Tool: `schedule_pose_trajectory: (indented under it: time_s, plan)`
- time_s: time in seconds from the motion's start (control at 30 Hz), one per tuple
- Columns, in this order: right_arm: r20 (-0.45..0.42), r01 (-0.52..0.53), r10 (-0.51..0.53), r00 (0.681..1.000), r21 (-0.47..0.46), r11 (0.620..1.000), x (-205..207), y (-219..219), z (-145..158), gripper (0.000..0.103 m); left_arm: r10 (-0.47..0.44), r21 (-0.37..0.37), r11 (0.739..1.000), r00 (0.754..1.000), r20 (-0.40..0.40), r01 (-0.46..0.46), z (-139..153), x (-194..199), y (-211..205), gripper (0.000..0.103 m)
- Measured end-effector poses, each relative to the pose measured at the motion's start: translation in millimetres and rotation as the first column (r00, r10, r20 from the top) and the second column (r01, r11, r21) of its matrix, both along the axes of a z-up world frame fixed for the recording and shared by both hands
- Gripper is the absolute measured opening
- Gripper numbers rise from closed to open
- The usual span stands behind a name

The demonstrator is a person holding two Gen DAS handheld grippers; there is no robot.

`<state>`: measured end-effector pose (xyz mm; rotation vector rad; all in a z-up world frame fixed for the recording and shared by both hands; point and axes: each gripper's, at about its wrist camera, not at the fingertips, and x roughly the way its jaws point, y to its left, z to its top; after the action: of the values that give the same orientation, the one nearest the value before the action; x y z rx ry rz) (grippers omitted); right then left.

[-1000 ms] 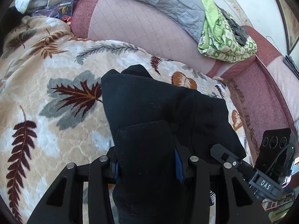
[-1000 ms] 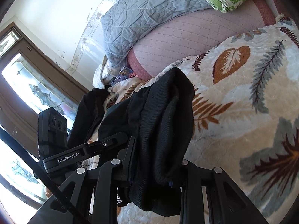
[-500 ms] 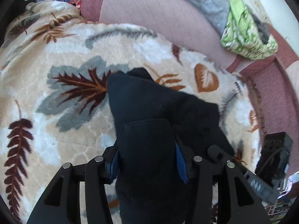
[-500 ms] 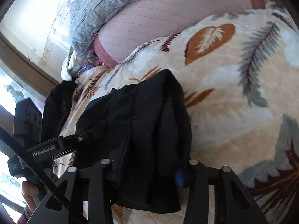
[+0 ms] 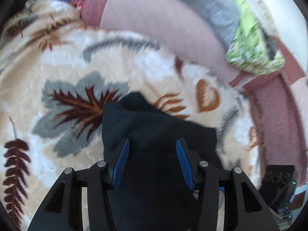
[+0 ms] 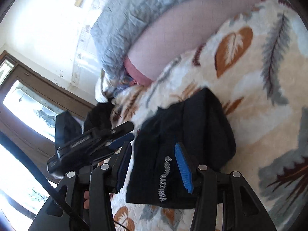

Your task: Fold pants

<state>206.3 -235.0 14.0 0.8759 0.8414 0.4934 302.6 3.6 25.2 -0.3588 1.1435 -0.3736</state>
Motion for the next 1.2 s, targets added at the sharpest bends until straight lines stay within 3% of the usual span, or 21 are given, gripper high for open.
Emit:
schedule_pose_trajectory:
  time_s: [0.07, 0.17, 0.37, 0.47, 0.6, 0.7, 0.77, 0.9, 0.97, 1.03, 1.1, 1.13, 1.2]
  plan:
    - [-0.052, -0.012, 0.011, 0.999, -0.028, 1.000, 5.1, 4.2, -14.9, 0.052, 0.007, 0.017, 1.000, 1.000, -0.014, -0.007, -12.1, 1.8, -2.0, 0.050]
    - [-0.076, -0.020, 0.017, 0.997, -0.044, 0.999, 6.9, 4.1, -24.8, 0.052, 0.025, -0.019, 1.000, 1.000, -0.005, -0.025, -6.7, -2.7, 6.0, 0.050]
    - [0.007, 0.022, -0.021, 1.000, -0.081, 0.996, -6.7, -0.2, -8.3, 0.057, 0.052, -0.009, 0.999, 0.993, 0.105, -0.051, 32.9, -47.5, 32.5, 0.058]
    - [0.009, 0.031, -0.030, 0.999, -0.032, 0.999, -19.9, -0.1, -6.3, 0.057, 0.068, -0.059, 0.996, 0.995, 0.073, -0.064, 21.4, -73.8, 40.4, 0.061]
    - [-0.053, 0.020, -0.021, 0.998, -0.019, 1.000, -33.4, 6.1, -19.9, 0.058, 0.081, -0.023, 0.996, 0.996, -0.039, -0.082, -20.7, -86.0, 33.8, 0.063]
    - [-0.082, 0.023, -0.026, 0.996, -0.041, 0.999, -38.2, 4.1, -28.5, 0.058, 0.107, -0.076, 0.991, 0.993, -0.049, -0.110, -16.3, -95.2, 42.2, 0.063]
    - [-0.073, 0.054, -0.057, 0.996, -0.035, 0.998, -50.2, -2.9, -19.6, 0.061, 0.104, -0.086, 0.991, 0.995, -0.002, -0.104, 1.4, -109.5, 46.1, 0.063]
    - [-0.011, 0.065, -0.066, 0.998, -0.092, 0.994, -84.0, -6.1, 6.1, 0.064, 0.105, 0.012, 0.994, 0.981, 0.163, -0.109, 41.7, -162.8, 49.2, 0.072]
    - [0.008, 0.074, -0.073, 0.997, -0.138, 0.988, -101.2, -3.0, 13.1, 0.064, 0.121, 0.072, 0.987, 0.959, 0.256, -0.144, 58.1, -193.3, 50.3, 0.076]
    - [0.019, 0.082, -0.080, 0.997, -0.194, 0.978, -120.4, 3.5, 16.7, 0.064, 0.138, 0.130, 0.972, 0.921, 0.366, -0.197, 74.7, -223.3, 51.5, 0.083]
    - [0.027, 0.092, -0.088, 0.996, -0.242, 0.966, -136.1, 8.8, 17.2, 0.064, 0.169, 0.171, 0.944, 0.859, 0.483, -0.282, 90.8, -251.8, 52.4, 0.093]
    - [0.033, 0.097, -0.091, 0.995, -0.266, 0.959, -144.1, 11.6, 17.0, 0.064, 0.194, 0.180, 0.924, 0.817, 0.543, -0.338, 99.1, -266.2, 52.9, 0.101]
    - [0.046, 0.111, -0.101, 0.994, -0.319, 0.941, -163.6, 16.5, 16.5, 0.064, 0.235, 0.168, 0.884, 0.724, 0.649, -0.437, 114.1, -294.3, 55.6, 0.103]
